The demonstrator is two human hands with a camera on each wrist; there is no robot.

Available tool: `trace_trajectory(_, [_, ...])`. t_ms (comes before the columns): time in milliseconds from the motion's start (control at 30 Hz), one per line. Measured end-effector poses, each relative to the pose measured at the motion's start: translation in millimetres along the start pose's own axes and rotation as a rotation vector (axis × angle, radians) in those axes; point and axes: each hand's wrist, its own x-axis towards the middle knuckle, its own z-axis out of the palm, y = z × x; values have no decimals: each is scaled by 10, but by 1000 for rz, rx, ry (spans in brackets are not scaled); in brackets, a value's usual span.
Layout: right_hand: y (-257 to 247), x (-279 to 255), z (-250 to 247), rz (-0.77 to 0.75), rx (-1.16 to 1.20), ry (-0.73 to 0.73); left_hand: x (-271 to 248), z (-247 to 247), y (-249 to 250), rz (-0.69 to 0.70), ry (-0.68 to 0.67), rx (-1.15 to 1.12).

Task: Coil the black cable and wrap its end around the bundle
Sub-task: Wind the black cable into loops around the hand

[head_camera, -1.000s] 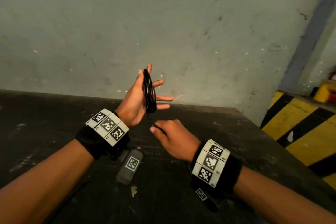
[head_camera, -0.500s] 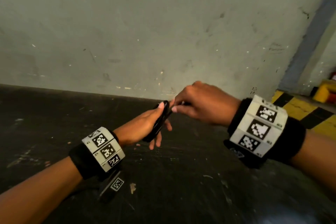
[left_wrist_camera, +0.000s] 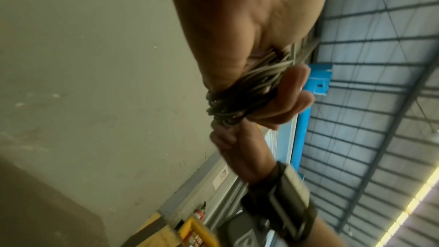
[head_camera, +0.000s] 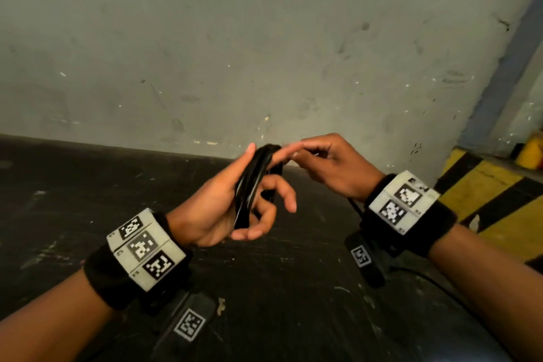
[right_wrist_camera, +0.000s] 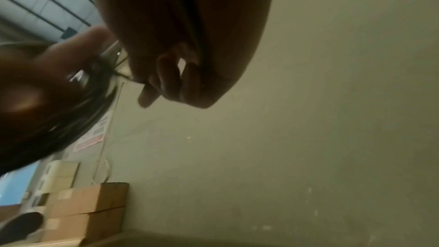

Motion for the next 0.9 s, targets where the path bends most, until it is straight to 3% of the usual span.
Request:
trace_trajectory(167, [144,-116,586,81,217,115,89,-91,146,154,73,-219])
trace_trajectory(300, [179,-148,858,131,204,126,138,-157,135,228,240,-235])
trace_trajectory(500, [102,-233,1014,129,-259,-141,147,-299,104,255,510,-226])
trace_trajectory(767, [-206,-313,840,-183,-793,-102,149,-303,-98,120,687,62])
trace_trajectory(900, [-231,-324,778,-210,-945,-108,169,-248,-165,20,713,126])
